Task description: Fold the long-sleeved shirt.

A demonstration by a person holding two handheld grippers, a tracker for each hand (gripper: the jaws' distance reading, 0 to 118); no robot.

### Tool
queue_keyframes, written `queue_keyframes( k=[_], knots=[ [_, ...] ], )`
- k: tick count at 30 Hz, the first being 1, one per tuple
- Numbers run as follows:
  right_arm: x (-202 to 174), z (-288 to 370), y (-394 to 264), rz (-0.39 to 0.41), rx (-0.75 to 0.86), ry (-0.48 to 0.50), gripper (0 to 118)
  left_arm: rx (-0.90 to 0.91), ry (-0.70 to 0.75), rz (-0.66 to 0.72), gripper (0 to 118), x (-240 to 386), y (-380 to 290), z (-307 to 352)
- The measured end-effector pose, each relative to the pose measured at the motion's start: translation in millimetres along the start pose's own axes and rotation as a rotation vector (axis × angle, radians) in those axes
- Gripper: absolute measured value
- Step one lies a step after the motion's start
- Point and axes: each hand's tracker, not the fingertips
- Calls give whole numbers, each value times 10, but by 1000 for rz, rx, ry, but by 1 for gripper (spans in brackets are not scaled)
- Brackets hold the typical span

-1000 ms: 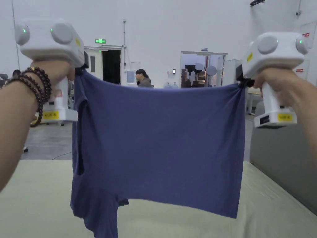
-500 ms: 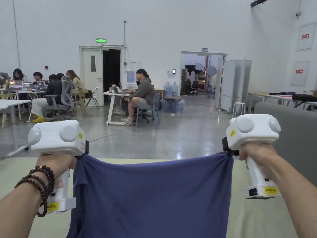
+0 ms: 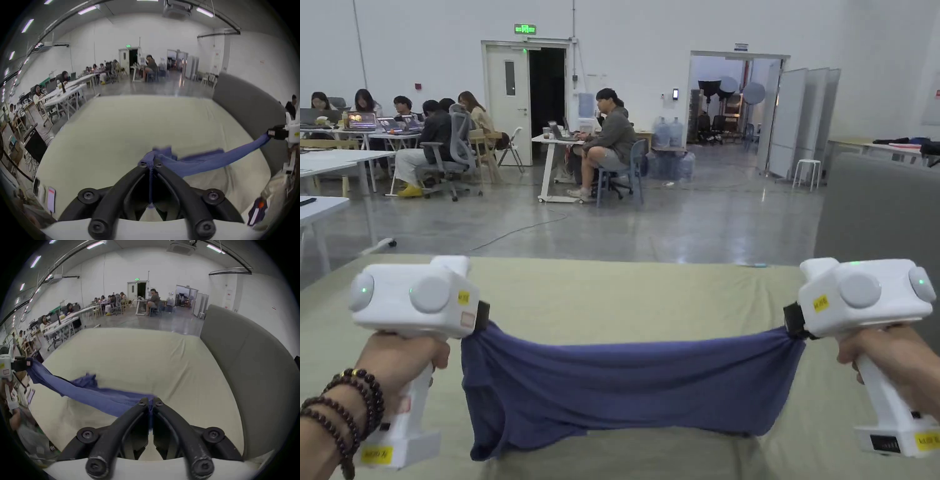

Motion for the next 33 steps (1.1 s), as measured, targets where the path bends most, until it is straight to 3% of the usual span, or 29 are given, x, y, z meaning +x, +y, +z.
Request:
queue_keyframes(
  k=[4,7,9,14,16,20,26,27,28,29,30,31,33],
  knots=[
    [-74,-14,-906,5,-125,32,0,-156,-15,-84,0,91,-910,80],
    [-96,-95,-1581,21,-238,42,0,-266,-44,-44,0,101,-1584,117],
    [-138,-126,-2033,66,-325,44,0,-346,-73,-16,0,96,-2008,116],
    [-268,-142,-2783,204,-488,49,0,-456,-64,-113,0,189,-2767,171],
    [-275,-149,-2951,220,-506,20,0,-502,-85,-144,0,167,-2929,174],
    [-251,-146,-3086,180,-529,52,0,-520,-70,-172,0,153,-3004,170],
    [-322,-89,-3075,202,-556,56,0,-538,-84,-185,0,171,-2932,137],
    [-326,-89,-3059,208,-561,51,5,-526,-83,-167,0,202,-2924,157],
    [-329,-70,-3038,205,-554,53,17,-505,-74,-128,14,179,-2877,160],
    [-316,-47,-3012,188,-535,62,45,-486,-97,-97,50,147,-2835,171],
    [-310,-22,-2981,162,-515,80,92,-490,-129,-89,104,113,-2791,172],
    [-304,3,-2947,136,-498,95,114,-496,-154,-77,118,131,-2775,211],
    [-288,75,-2851,122,-447,87,116,-416,-160,-51,116,110,-2655,276]
  ],
)
